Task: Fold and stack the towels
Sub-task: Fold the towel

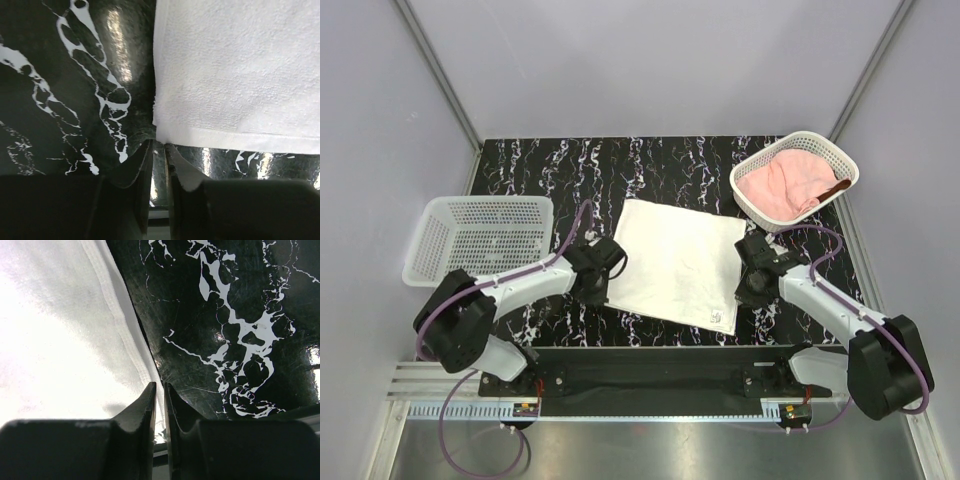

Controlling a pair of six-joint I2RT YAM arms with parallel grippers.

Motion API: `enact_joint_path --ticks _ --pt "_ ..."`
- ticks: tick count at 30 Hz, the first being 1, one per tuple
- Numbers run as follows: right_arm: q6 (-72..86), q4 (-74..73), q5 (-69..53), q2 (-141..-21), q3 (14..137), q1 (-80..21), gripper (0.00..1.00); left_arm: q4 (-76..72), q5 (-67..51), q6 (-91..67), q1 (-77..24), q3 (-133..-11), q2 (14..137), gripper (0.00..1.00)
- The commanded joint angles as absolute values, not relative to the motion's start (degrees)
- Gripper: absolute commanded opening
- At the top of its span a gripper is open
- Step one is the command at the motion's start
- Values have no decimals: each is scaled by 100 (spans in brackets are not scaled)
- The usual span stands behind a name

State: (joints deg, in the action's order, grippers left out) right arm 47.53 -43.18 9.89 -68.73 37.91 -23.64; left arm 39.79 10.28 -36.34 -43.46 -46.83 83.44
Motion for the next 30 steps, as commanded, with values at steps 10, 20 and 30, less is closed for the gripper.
enact_joint_path --ticks 10,20,30 --pt "4720 -4263 1116 -6618 3806 -2382 19 4491 2399 -3920 -4359 -5326 8244 31" --pt "4658 -4175 766 -6776 3972 -2382 19 3631 1047 -3577 -4368 -5159 8024 36" --pt "4965 -4078 816 -7225 3701 -2382 19 3040 342 -4060 -4368 -4737 8482 35"
